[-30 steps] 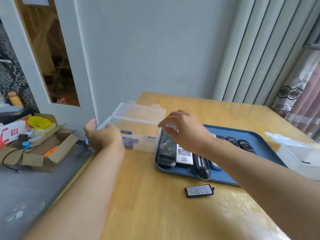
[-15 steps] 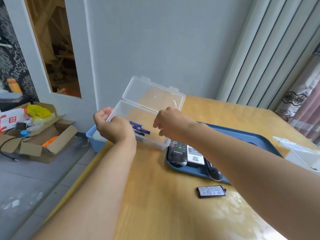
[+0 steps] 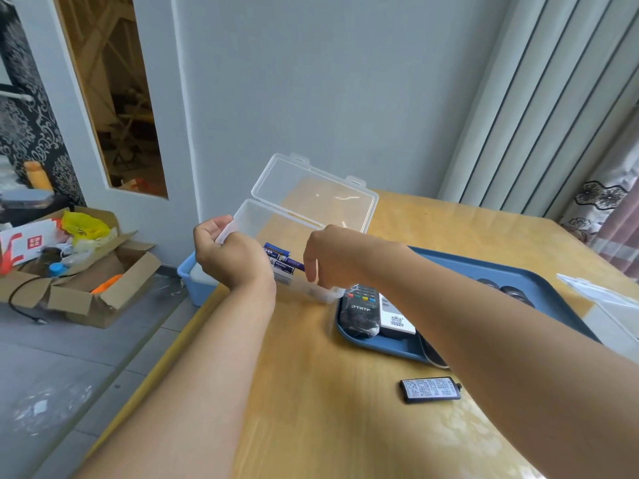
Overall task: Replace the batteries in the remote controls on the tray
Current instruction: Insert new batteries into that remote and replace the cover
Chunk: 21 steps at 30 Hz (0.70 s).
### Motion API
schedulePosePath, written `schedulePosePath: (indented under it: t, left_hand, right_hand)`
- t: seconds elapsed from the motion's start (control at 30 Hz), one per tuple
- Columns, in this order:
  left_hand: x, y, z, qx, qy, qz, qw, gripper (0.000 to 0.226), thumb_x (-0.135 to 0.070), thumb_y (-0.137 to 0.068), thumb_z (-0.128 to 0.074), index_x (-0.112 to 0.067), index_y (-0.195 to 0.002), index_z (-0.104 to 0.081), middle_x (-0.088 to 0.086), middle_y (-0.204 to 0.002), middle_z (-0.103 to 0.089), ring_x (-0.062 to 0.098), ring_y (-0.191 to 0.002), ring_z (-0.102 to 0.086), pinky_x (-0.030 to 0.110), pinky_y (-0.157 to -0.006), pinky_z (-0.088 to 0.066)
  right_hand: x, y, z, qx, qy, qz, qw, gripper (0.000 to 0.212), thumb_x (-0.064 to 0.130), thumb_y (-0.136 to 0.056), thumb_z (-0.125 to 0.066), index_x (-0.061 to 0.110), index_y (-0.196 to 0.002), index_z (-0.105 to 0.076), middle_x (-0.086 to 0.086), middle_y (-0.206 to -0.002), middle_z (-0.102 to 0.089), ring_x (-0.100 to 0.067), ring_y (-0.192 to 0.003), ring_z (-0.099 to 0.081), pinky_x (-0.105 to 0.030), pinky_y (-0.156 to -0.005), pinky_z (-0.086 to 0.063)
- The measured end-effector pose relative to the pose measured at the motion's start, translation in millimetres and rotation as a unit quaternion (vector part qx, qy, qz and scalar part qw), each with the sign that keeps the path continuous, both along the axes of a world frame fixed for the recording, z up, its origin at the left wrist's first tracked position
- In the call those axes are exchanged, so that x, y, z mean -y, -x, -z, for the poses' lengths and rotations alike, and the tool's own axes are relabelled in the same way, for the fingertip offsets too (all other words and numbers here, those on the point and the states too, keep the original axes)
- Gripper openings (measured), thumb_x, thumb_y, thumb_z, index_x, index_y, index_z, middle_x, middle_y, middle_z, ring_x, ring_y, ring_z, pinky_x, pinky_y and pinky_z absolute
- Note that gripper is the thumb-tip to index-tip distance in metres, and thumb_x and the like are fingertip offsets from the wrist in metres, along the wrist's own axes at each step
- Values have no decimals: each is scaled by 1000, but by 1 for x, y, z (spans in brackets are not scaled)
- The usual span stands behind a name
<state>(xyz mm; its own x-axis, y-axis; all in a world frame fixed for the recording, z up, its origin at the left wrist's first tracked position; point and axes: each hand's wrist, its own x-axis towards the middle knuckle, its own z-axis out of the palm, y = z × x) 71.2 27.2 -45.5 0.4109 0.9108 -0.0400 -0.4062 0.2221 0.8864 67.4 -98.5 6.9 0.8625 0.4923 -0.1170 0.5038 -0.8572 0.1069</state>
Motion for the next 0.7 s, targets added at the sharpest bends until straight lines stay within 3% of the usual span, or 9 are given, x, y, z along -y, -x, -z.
schedulePosePath:
  t: [0.1,0.23,0.4,0.6,0.7]
  left_hand:
    - [-1,2,0,1,-6,13,1000,33,14,-79,-40,-11,-85,-60,8,-91,-62,20,-77,-59,9,-46,-40]
    - [3,8,-2,-9,-11,27,1000,35,16,-81,-36,-9,-88,-60,11,-97,-61,13,-74,-57,8,-43,-40]
    - [1,6,1,-18,-24,41,999,36,12,-83,-38,-14,-88,-61,12,-102,-63,27,-91,-64,14,-46,-47]
    - [1,3,3,-12,-11,48,999,34,12,-82,-38,-11,-88,-63,22,-109,-67,38,-100,-65,9,-41,-42]
    - [-1,0,7,-27,-20,47,998,39,12,-80,-36,-16,-81,-63,19,-107,-67,36,-99,-66,15,-50,-47]
  right_hand:
    - [-3,-2,6,14,-2,-9,1000,23,11,-91,-57,10,-109,-72,-12,-103,-67,-24,-72,-55,-26,-59,-41]
    - [-5,-11,10,45,-49,-11,998,19,17,-85,-65,14,-102,-73,-11,-98,-68,-29,-80,-64,-30,-62,-50]
    - [-18,-16,8,55,-154,-51,985,31,19,-82,-65,23,-113,-72,3,-90,-65,-21,-84,-55,-29,-71,-47]
    - [-38,-32,10,25,-82,-65,994,27,11,-86,-57,19,-103,-77,-5,-93,-73,-27,-88,-60,-27,-64,-44]
    - [-48,-40,10,33,-32,-58,997,22,12,-88,-58,14,-102,-75,-9,-86,-66,-33,-84,-63,-29,-61,-46]
